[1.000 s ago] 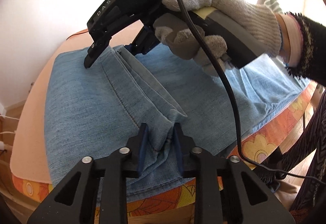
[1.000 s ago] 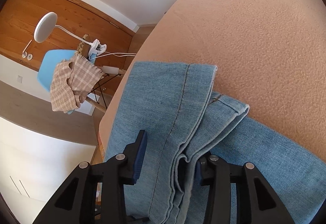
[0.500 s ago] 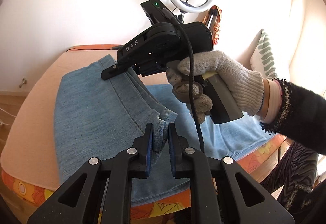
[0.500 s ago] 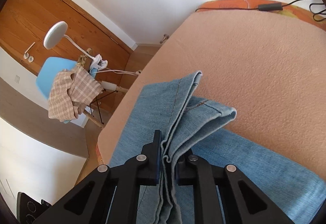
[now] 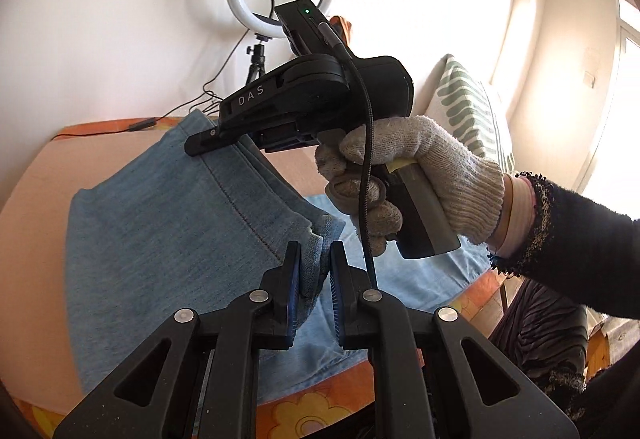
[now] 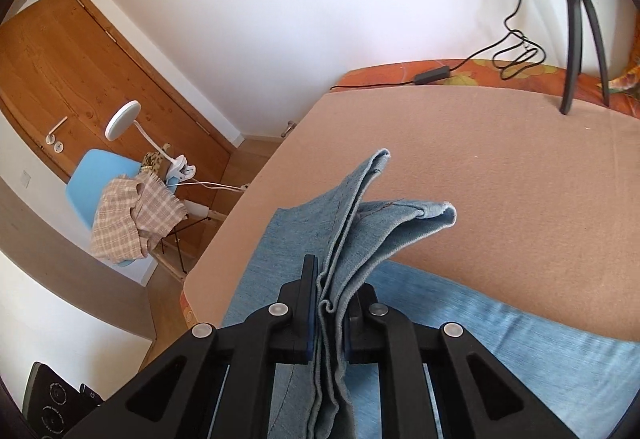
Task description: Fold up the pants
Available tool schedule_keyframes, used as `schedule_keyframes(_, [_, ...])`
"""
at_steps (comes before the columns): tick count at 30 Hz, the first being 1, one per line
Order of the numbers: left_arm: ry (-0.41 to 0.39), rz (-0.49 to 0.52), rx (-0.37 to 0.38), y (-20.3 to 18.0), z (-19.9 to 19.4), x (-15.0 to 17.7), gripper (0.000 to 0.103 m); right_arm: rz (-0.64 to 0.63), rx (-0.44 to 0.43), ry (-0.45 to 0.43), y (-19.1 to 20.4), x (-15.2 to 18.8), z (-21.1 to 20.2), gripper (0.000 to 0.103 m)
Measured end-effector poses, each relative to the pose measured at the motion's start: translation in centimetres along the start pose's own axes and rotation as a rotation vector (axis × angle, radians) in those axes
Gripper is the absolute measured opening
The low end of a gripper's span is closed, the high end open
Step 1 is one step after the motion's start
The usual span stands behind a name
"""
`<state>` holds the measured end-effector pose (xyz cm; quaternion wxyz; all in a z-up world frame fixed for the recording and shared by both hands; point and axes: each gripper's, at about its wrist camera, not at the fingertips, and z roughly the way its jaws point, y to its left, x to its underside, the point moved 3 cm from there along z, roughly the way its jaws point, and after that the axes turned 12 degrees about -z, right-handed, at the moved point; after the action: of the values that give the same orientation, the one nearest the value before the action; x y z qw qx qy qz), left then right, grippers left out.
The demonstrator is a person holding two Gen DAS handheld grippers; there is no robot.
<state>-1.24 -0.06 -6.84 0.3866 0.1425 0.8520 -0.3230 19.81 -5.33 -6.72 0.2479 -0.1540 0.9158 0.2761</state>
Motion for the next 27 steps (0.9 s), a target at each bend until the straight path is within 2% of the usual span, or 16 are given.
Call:
schedule_keyframes(6, [0.039,0.032,0.040,-2.1,1.7,-0.3,0.012,0.033,0.050,-0.013,-2.2,1.8,-3.1,0.007])
schedule_keyframes(13, [0.089,0.078,0.093,-5.1,4.5,-0.4,0.012,0.034,0.103,-0.039,-2.8,3.4,-6.7,0.007])
schedule_keyframes(27, [0.128,0.117,0.209,-10.3,6.8,-0.2,0.012,0.055,0.189,-0.095,-5.1,6.3,-13.7,0.007])
